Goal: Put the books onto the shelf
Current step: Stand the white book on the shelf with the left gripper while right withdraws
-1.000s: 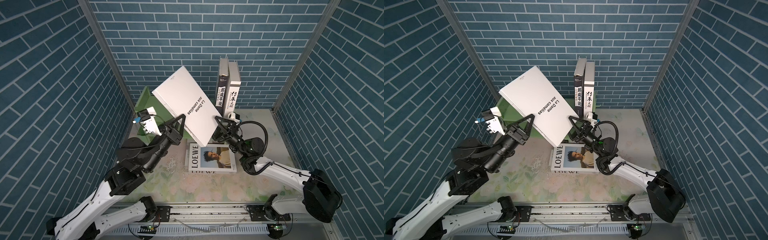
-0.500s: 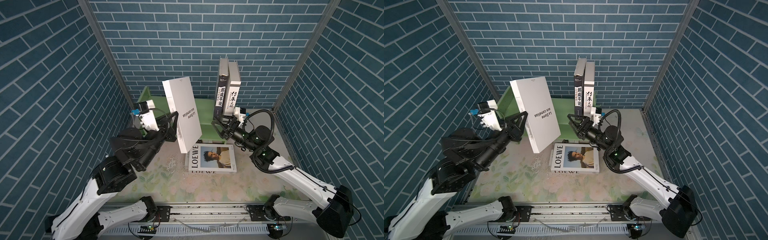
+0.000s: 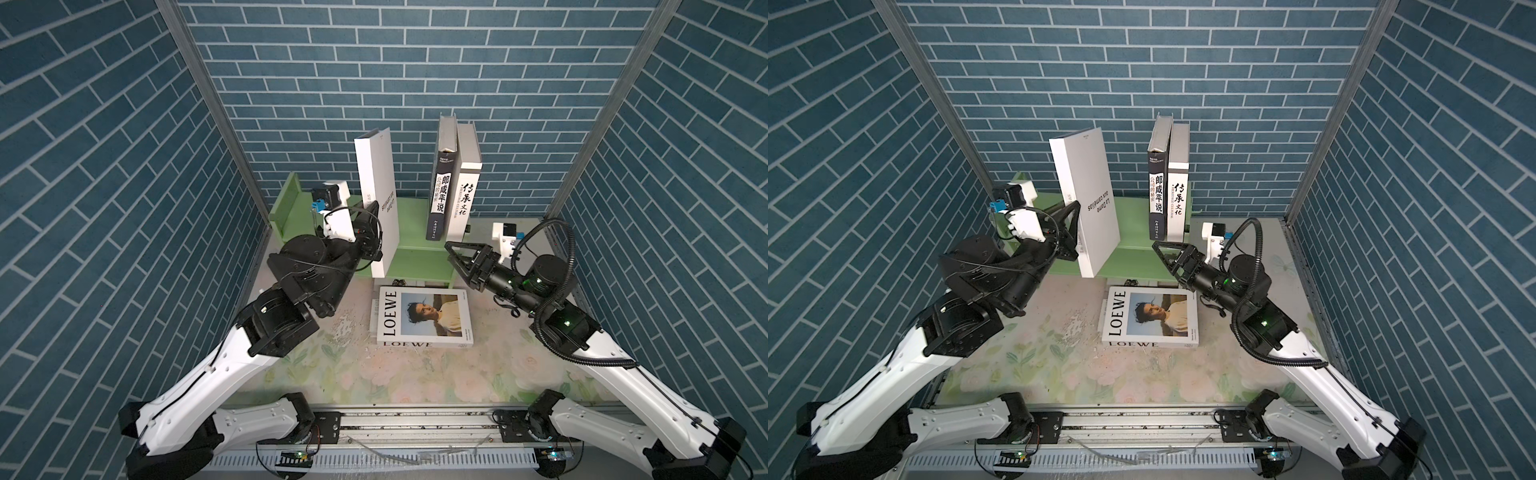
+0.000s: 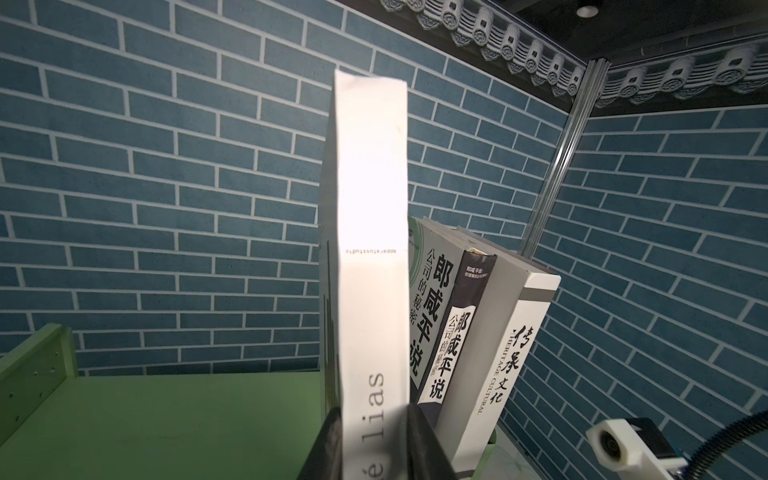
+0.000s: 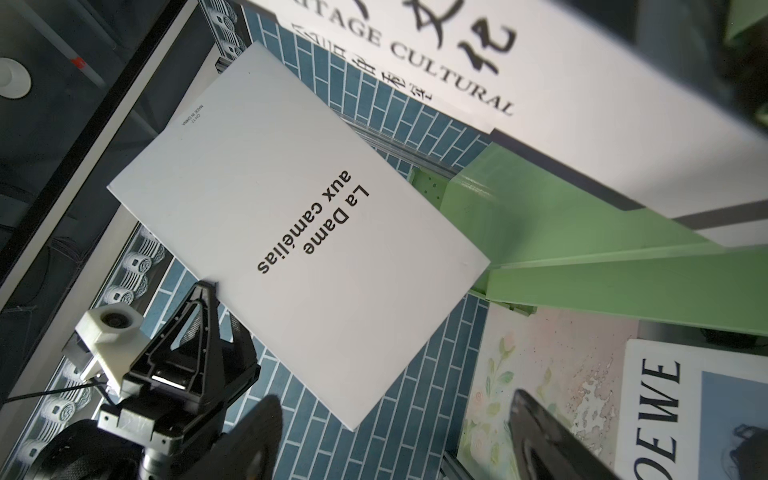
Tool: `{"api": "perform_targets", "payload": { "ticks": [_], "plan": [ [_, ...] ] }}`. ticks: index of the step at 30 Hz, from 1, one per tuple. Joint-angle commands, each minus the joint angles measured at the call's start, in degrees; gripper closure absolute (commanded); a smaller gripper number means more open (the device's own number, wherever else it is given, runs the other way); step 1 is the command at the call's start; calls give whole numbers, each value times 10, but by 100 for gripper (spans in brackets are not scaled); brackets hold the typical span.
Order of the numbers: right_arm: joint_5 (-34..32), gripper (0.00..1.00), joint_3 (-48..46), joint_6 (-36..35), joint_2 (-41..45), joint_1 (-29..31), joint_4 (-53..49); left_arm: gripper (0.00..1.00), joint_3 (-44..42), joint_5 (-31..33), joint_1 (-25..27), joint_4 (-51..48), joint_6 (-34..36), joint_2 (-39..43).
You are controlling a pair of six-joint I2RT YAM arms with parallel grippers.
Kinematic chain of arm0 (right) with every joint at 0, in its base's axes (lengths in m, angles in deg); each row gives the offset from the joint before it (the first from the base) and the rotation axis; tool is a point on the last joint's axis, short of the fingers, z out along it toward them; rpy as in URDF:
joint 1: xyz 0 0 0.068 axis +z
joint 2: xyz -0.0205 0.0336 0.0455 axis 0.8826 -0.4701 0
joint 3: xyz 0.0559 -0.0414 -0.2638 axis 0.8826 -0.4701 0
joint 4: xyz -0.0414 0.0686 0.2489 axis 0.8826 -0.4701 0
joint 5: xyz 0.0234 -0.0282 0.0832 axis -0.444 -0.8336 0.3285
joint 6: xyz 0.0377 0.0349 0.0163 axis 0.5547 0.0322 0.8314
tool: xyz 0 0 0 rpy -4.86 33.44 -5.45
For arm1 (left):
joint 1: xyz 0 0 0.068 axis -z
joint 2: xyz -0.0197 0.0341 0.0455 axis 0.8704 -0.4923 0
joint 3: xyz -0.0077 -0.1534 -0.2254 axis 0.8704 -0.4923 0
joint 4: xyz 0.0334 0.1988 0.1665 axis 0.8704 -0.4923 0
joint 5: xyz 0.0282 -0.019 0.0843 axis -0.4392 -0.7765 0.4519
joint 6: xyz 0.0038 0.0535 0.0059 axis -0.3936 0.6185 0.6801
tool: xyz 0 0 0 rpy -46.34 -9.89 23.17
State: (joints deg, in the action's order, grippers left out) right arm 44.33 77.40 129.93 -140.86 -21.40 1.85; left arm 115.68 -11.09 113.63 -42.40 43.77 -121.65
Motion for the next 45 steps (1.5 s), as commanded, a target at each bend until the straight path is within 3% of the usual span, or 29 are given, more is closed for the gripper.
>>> {"api": "perform_targets", "payload": {
  "ticks": [1, 7, 12, 20, 28, 45],
  "plan": [
    [-31, 13, 24, -57, 36, -4, -74, 80, 16, -22, -8, 104, 43, -19],
    [-79, 10, 57, -101, 71, -11, -165, 80, -18, -84, -50, 211, 46, -65],
    [-94, 10, 80, -103, 67, -19, -214, 83, -49, -131, -98, 292, 17, -102],
    [-106, 10, 126, -102, 46, -41, -289, 84, -80, -167, -127, 366, 14, -146],
    [-122, 10, 136, -81, 28, -60, -318, 85, -132, -200, -134, 418, 12, -159],
    [-58, 10, 126, -43, -20, -124, -330, 79, -177, -277, -135, 471, 7, -204]
  ]
}}
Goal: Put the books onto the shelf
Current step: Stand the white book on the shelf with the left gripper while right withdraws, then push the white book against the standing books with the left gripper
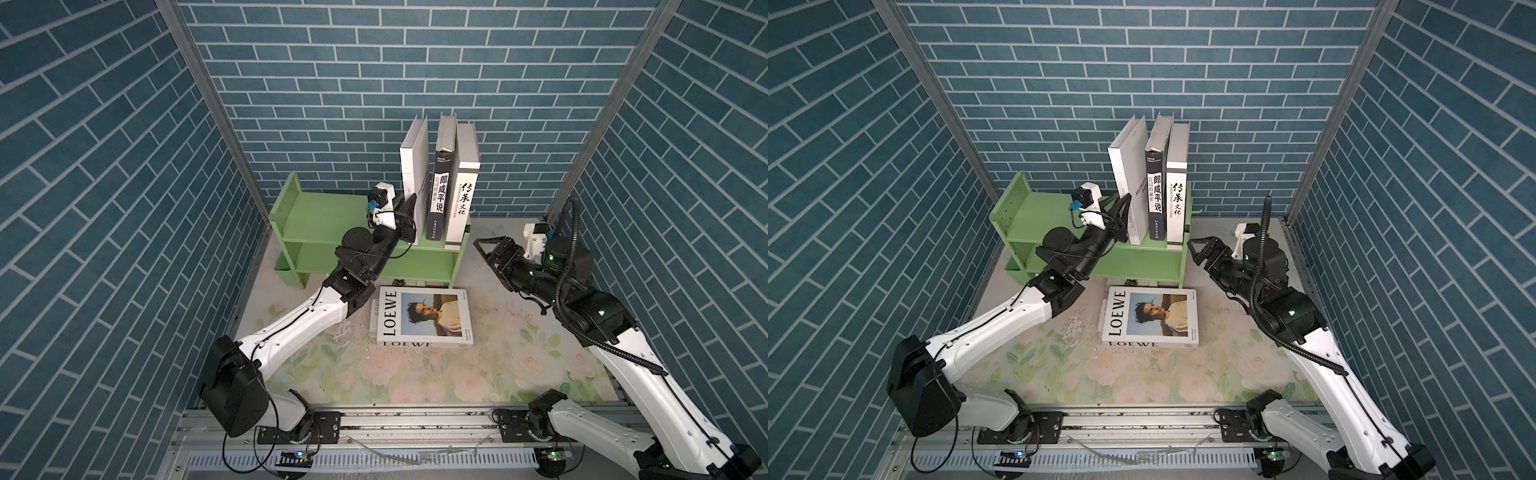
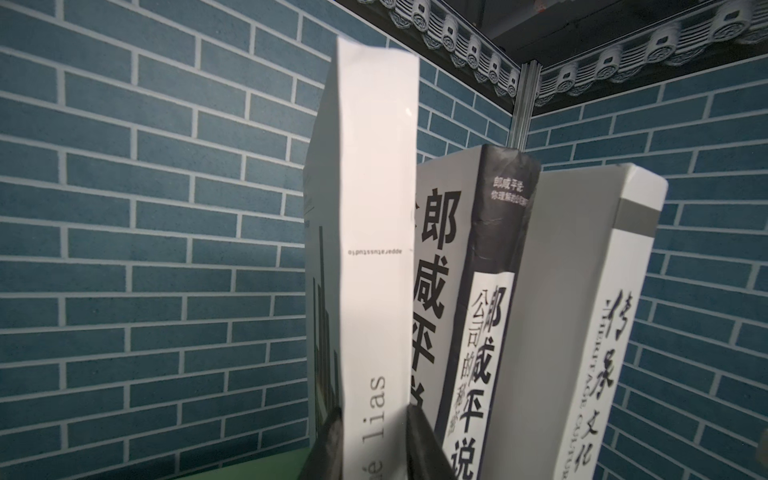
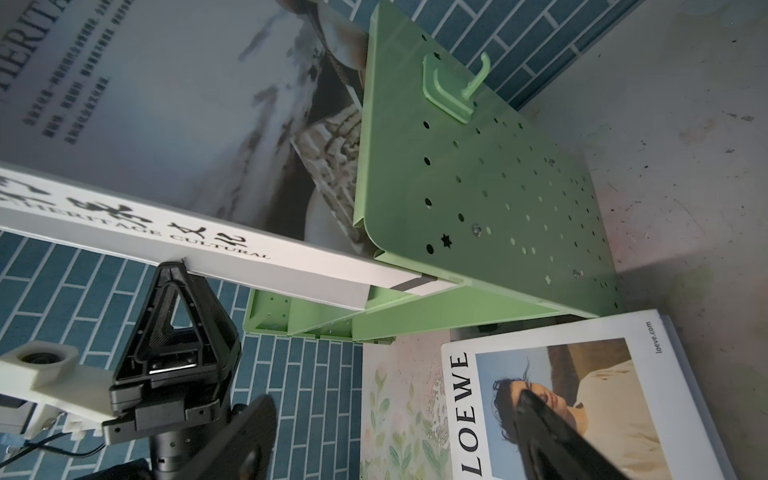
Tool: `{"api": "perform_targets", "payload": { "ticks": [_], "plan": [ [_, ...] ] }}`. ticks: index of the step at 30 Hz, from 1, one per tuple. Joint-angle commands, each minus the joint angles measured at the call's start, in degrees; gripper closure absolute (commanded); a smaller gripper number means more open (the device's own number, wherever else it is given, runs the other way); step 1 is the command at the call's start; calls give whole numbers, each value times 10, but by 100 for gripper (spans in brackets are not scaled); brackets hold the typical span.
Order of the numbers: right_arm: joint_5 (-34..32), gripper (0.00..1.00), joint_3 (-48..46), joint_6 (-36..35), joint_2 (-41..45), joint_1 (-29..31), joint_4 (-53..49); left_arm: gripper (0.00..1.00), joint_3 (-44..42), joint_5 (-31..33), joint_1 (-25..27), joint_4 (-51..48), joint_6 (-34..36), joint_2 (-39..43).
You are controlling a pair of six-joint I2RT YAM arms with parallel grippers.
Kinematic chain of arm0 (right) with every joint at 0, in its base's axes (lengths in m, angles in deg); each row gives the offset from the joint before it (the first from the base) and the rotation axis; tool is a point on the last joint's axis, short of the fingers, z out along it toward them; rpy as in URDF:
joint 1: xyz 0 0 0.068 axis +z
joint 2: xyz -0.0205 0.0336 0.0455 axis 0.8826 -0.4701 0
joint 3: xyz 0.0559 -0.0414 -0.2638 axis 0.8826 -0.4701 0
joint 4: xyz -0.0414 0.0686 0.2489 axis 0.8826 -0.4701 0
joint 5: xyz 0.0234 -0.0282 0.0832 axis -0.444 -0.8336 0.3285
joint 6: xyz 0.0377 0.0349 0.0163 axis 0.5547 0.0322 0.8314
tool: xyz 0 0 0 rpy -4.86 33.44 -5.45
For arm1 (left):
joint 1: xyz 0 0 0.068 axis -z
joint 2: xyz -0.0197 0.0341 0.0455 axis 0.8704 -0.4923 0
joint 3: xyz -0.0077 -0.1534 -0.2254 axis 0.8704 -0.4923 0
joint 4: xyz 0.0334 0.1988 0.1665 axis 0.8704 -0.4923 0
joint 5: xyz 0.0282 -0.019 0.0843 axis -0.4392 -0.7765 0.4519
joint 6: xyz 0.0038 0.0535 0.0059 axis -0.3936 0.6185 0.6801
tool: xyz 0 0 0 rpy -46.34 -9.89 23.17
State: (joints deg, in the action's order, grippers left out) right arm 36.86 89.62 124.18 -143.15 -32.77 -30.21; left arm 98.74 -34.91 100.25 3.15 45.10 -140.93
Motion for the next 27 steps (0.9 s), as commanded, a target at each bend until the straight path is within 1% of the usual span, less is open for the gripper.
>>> {"api": "perform_targets", "payload": {
  "ticks": [1, 6, 10, 12, 14, 15, 20, 27],
  "plan": [
    [19, 10, 2, 16, 3, -14, -10, 78, -8, -44, -1, 17, -11, -14],
    [39, 10, 0, 17, -2, -36, -12, 73, -11, -79, 1, 32, -37, -25],
    [55, 10, 0, 18, -5, -53, -14, 67, -7, -91, 14, 22, -30, -25],
    [64, 10, 0, 18, -8, -62, -14, 63, 1, -97, 19, 7, -23, -26],
    [73, 10, -1, 20, -10, -68, -9, 54, 12, -105, 21, -5, -21, -29],
    [77, 10, -3, 21, -11, -71, -6, 51, 18, -106, 22, -13, -19, -31],
    [100, 10, -11, 30, -14, -86, 8, 40, 33, -105, 23, -33, -22, -36],
    [131, 10, -17, 33, -17, -105, 23, 31, 54, -91, 29, -77, -21, -38]
  ]
}}
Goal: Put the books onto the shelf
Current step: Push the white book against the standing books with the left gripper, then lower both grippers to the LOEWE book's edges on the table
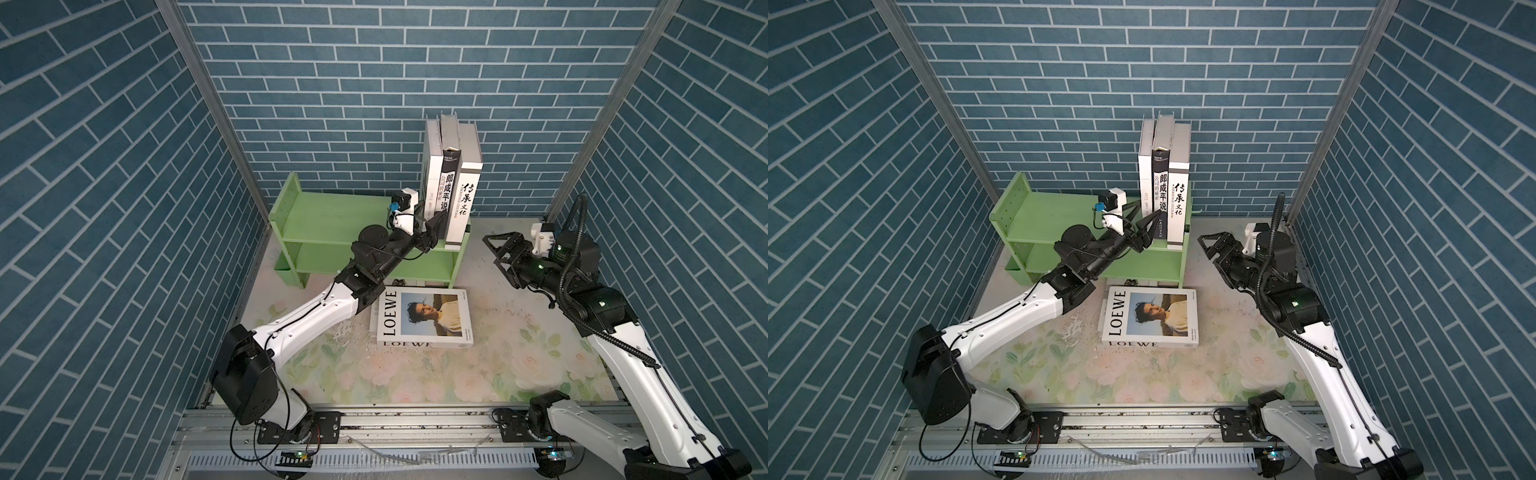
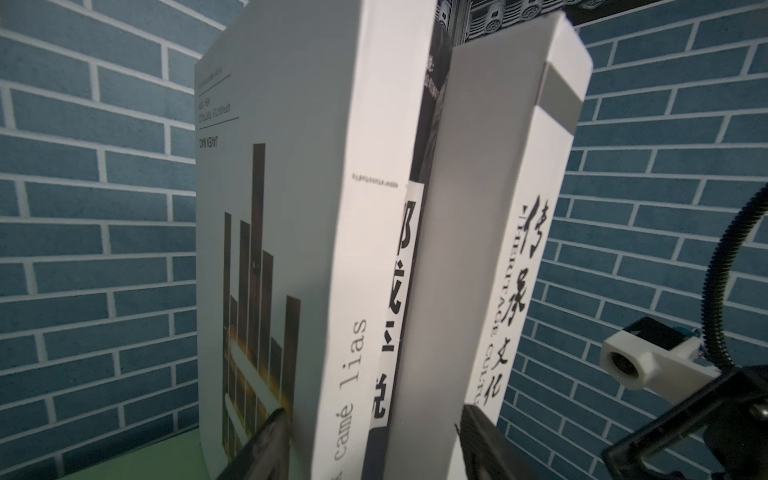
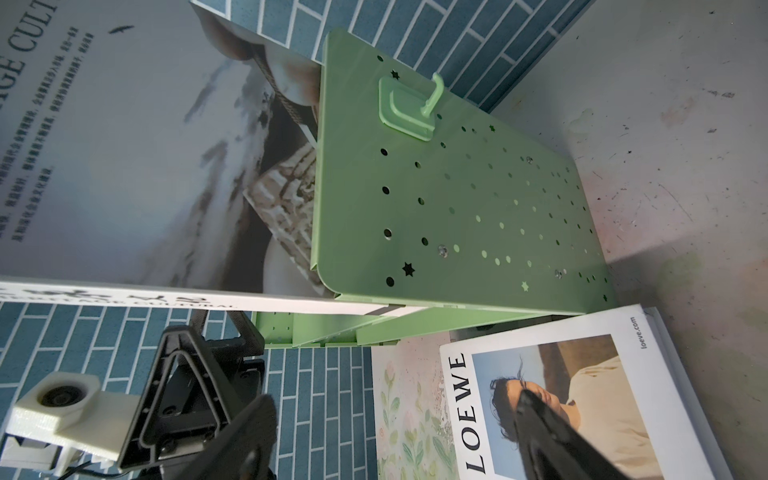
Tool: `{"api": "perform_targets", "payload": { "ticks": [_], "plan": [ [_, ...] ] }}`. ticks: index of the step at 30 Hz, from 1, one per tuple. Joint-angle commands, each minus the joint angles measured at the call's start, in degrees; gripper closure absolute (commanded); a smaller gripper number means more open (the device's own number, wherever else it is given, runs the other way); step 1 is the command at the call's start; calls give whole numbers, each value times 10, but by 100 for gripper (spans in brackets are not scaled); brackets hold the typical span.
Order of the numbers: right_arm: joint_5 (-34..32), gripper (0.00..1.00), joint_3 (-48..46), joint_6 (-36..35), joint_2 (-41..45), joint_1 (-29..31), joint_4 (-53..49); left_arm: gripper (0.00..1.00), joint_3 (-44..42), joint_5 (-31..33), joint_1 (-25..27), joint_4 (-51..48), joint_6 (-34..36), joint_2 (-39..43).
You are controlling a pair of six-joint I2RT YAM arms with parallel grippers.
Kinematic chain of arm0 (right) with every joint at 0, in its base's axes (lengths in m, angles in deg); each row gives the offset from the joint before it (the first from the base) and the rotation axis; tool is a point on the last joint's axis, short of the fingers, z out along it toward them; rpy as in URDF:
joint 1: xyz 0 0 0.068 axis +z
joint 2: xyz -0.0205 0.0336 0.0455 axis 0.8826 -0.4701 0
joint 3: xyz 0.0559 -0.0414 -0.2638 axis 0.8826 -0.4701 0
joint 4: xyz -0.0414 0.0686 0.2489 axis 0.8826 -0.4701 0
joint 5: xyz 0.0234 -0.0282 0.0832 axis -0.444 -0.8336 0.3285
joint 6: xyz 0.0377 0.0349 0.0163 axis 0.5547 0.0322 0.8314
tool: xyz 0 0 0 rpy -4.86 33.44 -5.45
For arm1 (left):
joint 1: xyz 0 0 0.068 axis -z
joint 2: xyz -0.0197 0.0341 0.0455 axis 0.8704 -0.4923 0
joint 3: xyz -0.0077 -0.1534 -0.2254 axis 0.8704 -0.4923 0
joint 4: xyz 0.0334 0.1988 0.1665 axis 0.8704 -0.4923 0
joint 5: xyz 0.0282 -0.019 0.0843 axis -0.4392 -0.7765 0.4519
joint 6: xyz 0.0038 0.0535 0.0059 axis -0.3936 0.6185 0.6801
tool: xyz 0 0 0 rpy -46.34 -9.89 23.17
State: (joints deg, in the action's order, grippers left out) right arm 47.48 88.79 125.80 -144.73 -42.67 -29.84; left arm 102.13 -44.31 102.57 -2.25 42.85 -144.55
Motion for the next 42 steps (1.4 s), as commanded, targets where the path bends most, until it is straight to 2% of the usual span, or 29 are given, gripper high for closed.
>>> {"api": "perform_targets", "payload": {
  "ticks": [1, 8, 15, 21, 26, 30, 34, 42],
  "plan": [
    [27, 10, -12, 18, -1, -8, 23, 30, 22, 7, 8, -30, 1, 0],
    [51, 10, -20, 24, -2, -19, 50, 18, 21, 49, 17, -81, 3, 29],
    [67, 10, -35, 26, 1, -22, 89, 9, 37, 88, 35, -174, 19, 61],
    [77, 10, -47, 34, 5, -24, 123, 6, 75, 109, 36, -220, 54, 54],
    [74, 10, -57, 34, 26, -24, 128, 5, 78, 108, 36, -234, 29, 77],
    [59, 10, -58, 1, 43, -24, 95, 5, 63, 129, 41, -265, 3, 120],
    [46, 10, -60, -39, 53, -24, 62, 4, 54, 177, 50, -347, -54, 174],
    [-5, 8, -92, -148, 68, -24, -56, 5, -77, 268, 63, -553, -291, 337]
  ]
}}
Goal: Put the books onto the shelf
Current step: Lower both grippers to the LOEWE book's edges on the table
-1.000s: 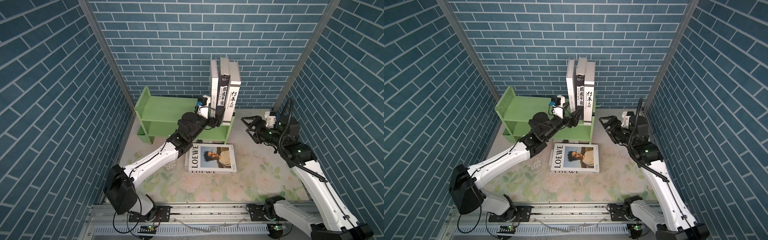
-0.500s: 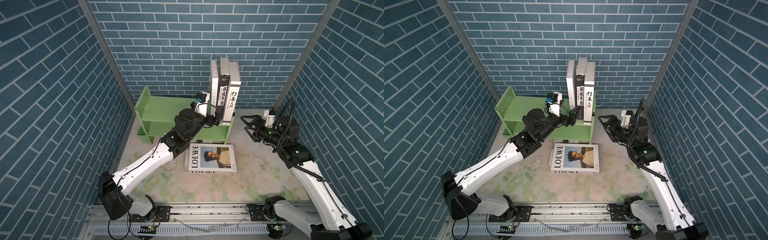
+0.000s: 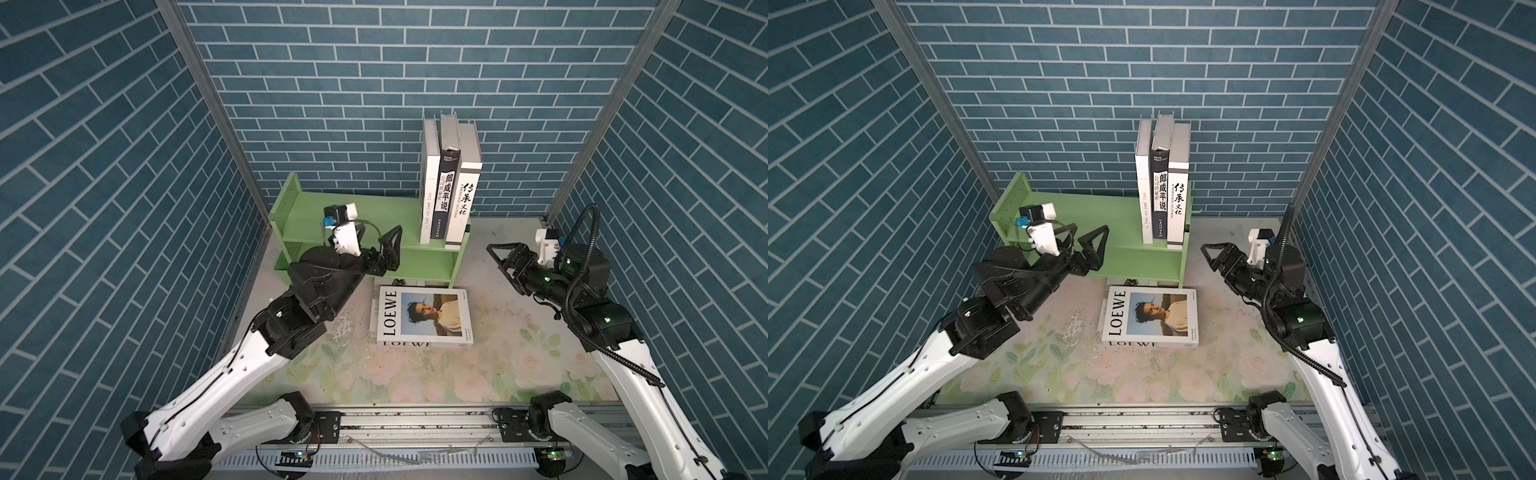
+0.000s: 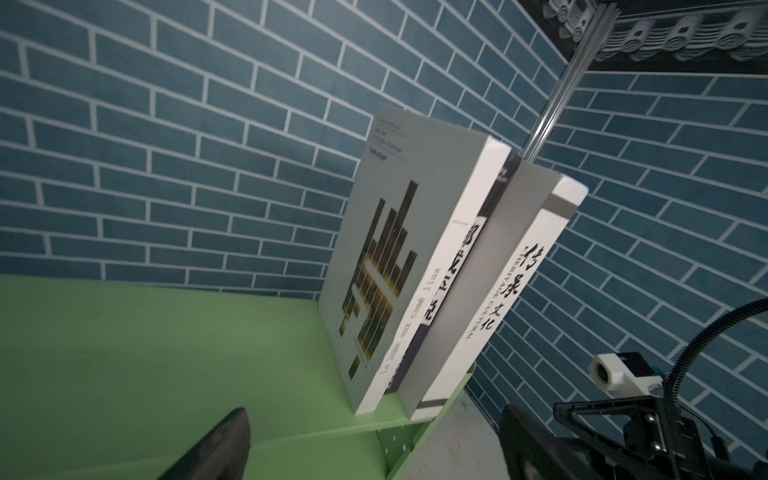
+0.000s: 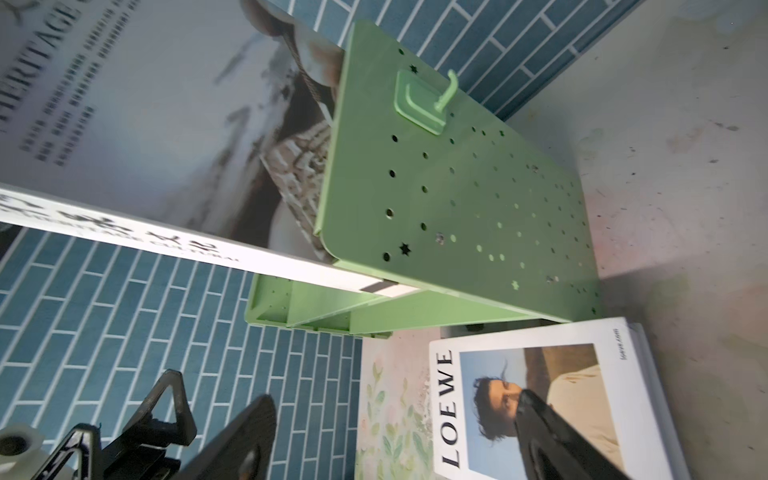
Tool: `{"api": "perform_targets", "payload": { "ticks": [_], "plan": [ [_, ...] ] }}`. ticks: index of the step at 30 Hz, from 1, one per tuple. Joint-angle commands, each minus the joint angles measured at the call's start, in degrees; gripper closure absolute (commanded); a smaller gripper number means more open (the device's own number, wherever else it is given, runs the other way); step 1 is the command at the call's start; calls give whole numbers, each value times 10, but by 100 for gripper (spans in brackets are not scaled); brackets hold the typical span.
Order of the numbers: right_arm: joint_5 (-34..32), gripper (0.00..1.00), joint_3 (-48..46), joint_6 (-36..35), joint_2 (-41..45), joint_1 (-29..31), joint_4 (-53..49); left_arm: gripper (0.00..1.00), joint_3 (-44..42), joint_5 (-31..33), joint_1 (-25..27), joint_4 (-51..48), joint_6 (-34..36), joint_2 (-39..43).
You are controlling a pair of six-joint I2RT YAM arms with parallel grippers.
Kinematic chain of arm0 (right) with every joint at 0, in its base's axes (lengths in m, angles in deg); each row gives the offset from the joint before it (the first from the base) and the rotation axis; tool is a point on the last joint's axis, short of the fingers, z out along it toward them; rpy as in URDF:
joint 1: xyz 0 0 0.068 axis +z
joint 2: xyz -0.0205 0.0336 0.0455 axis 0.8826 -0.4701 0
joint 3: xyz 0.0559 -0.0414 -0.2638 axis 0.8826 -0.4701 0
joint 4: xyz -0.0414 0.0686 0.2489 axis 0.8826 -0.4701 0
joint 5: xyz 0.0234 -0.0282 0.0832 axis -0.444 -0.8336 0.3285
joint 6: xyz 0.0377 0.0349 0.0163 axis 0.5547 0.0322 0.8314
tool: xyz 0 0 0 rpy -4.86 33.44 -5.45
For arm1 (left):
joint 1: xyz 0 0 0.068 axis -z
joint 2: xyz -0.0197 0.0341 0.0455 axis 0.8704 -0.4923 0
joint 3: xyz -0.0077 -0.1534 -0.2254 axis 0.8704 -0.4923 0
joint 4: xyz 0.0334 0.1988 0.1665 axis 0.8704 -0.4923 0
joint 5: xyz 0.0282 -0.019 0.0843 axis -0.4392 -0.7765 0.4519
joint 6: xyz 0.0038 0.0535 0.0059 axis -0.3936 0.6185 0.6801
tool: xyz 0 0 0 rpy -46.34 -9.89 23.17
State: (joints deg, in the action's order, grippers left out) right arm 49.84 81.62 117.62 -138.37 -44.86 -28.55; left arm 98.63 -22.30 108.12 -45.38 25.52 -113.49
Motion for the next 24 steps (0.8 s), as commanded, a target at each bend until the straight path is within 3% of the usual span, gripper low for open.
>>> {"api": "perform_targets", "payload": {
  "ticks": [1, 4, 8, 16, 24],
  "plan": [
    [-30, 7, -32, -70, 4, -2, -78, 5, -63, 49, 9, -150, -153, 44],
    [-1, 4, -93, -74, -3, -2, -65, 5, -117, 33, 10, -210, -228, 77],
    [39, 3, -173, -57, -25, -2, -20, 4, -183, -5, 11, -224, -275, 77],
    [68, 3, -298, -48, -62, -2, 90, 4, -302, -97, 12, -66, -313, 5],
    [82, 4, -348, -47, -119, -2, 151, 1, -329, -100, 11, 2, -325, -68]
  ]
}}
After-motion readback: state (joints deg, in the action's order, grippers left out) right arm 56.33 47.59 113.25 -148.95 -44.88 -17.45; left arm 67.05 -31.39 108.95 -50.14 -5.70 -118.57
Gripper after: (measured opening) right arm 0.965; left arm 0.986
